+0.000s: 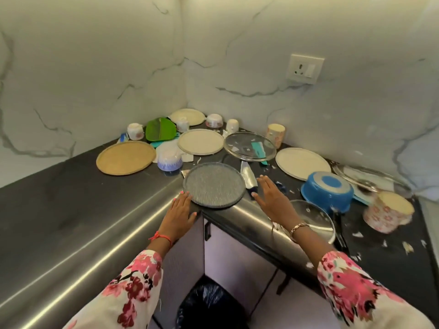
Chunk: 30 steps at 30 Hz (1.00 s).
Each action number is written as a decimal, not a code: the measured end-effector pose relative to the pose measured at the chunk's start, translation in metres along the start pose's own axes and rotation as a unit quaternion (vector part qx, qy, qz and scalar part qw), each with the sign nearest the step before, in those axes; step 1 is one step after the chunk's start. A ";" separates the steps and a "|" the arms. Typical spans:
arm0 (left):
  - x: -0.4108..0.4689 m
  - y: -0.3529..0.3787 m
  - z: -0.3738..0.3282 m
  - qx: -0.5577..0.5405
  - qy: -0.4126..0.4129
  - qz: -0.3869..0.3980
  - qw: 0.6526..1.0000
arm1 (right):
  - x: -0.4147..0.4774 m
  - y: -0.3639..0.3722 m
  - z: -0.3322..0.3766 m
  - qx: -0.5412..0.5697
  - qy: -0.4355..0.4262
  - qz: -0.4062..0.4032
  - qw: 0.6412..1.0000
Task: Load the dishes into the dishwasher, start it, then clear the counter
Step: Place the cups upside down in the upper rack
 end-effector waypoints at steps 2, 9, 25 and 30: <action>0.026 0.000 0.011 0.002 -0.019 0.007 1.000 | 0.036 0.003 -0.007 0.003 -0.006 0.013 1.000; 0.109 -0.001 0.058 -0.014 -0.064 0.035 0.997 | 0.165 0.012 -0.027 0.011 0.002 0.042 0.999; 0.288 0.028 0.048 -0.078 0.027 0.058 0.995 | 0.390 0.056 -0.082 -0.007 0.107 0.057 0.993; 0.296 0.047 0.057 -0.080 0.049 0.026 0.995 | 0.434 0.067 -0.106 -0.009 0.116 0.069 0.991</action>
Point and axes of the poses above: each hand's wrist, its own x-axis towards the middle knuckle, its own y-axis out of the palm, z = x × y, the point moved 1 cm from there along x, towards the middle knuckle, and after that the axes turned 6 degrees about -y, right-handed, at the moved point
